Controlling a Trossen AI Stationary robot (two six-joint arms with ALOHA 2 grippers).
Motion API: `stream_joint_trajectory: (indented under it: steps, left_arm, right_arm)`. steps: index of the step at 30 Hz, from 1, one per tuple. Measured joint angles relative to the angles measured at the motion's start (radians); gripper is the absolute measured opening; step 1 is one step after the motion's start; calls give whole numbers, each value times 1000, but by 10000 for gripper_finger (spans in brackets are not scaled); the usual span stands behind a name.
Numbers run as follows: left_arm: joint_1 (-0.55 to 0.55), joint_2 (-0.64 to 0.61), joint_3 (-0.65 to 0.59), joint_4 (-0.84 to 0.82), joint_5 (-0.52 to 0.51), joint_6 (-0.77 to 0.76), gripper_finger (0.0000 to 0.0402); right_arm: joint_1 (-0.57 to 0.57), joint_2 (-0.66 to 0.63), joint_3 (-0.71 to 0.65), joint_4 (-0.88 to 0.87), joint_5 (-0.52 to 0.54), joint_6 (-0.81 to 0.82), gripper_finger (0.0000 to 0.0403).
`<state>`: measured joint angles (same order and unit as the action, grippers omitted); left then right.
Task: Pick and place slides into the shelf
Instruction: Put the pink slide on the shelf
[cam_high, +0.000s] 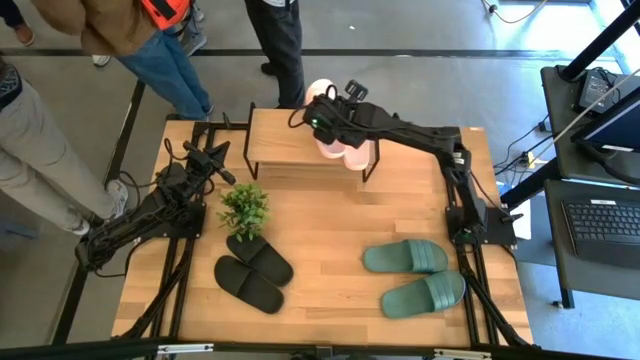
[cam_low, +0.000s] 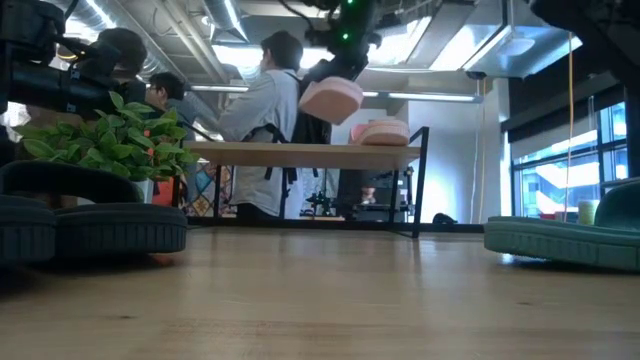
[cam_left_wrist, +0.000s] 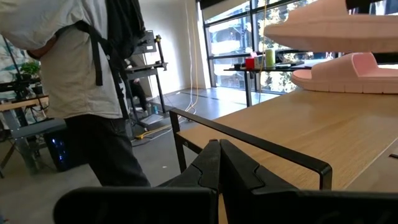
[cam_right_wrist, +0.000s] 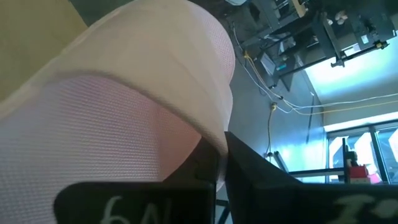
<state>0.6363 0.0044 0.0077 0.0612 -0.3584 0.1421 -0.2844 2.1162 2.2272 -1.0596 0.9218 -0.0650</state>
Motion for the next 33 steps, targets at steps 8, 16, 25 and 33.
stream_joint_trajectory:
  steps: [8,16,25,33]
  left_arm:
    - [0,0,0,0,0,0,0]
    - [0,0,0,0,0,0,0]
    - [0,0,0,0,0,0,0]
    - [0,0,0,0,0,0,0]
  right_arm:
    - [0,53,8,0,-36,5,13]
    - [0,76,8,-17,-57,39,13]
    - [0,76,8,-61,-85,91,13]
    - [0,76,8,-108,-85,139,13]
